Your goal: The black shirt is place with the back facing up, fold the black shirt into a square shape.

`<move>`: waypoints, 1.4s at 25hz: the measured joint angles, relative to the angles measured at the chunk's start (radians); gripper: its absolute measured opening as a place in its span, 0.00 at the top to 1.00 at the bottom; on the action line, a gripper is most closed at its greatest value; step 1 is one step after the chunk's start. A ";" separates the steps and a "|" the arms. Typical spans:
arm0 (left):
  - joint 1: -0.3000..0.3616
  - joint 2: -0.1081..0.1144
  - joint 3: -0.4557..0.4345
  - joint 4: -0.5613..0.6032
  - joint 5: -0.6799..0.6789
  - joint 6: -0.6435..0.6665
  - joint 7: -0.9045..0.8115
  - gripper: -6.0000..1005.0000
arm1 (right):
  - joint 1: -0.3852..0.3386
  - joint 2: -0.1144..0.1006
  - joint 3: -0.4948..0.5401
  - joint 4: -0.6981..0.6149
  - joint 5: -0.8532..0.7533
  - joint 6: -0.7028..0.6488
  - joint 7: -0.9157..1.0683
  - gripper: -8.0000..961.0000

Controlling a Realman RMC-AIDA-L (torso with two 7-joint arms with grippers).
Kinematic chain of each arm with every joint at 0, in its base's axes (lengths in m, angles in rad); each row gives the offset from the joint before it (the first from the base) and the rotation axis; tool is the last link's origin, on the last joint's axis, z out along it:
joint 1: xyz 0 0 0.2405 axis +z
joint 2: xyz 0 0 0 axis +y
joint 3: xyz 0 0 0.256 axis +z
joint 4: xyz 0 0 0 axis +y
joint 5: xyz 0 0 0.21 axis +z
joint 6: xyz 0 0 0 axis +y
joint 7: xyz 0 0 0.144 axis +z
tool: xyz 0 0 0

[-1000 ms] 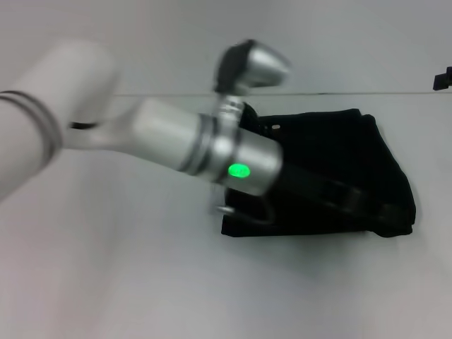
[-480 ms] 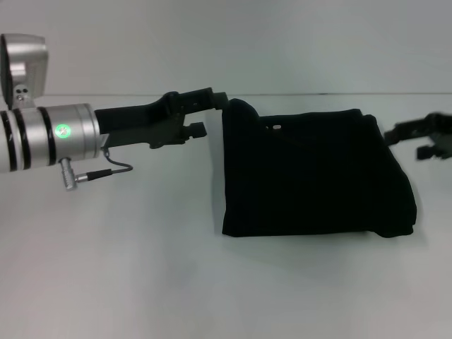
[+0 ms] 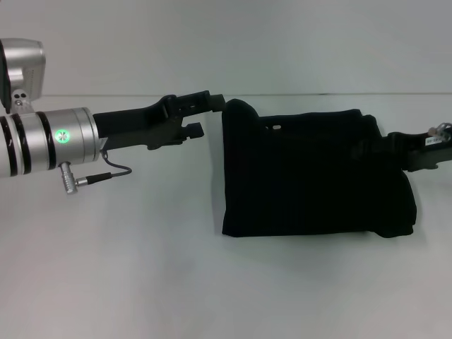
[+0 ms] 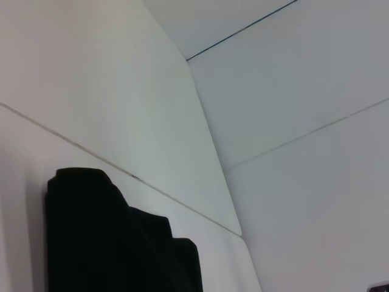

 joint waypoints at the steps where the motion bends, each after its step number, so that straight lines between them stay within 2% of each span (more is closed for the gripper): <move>1: 0.001 0.000 0.000 0.000 -0.002 -0.004 0.000 0.11 | 0.000 0.006 0.000 0.005 0.000 0.015 -0.003 0.02; 4: 0.003 0.000 -0.003 -0.001 -0.002 -0.014 0.001 0.11 | 0.001 0.017 0.000 0.028 0.002 0.050 -0.017 0.02; 10: 0.004 0.000 -0.005 -0.010 -0.002 -0.025 0.013 0.11 | 0.007 0.024 -0.002 0.073 0.001 0.104 -0.026 0.02; 20: 0.005 0.001 -0.005 -0.011 -0.005 -0.042 0.015 0.11 | 0.030 0.040 -0.004 0.062 0.016 0.092 -0.051 0.02; 28: 0.005 0.000 -0.007 -0.011 -0.006 -0.047 0.015 0.11 | 0.039 0.047 -0.001 0.069 0.069 0.102 -0.108 0.03; 35: 0.007 -0.001 -0.007 -0.012 -0.008 -0.053 0.015 0.11 | 0.029 0.050 -0.013 0.104 0.044 0.149 -0.110 0.03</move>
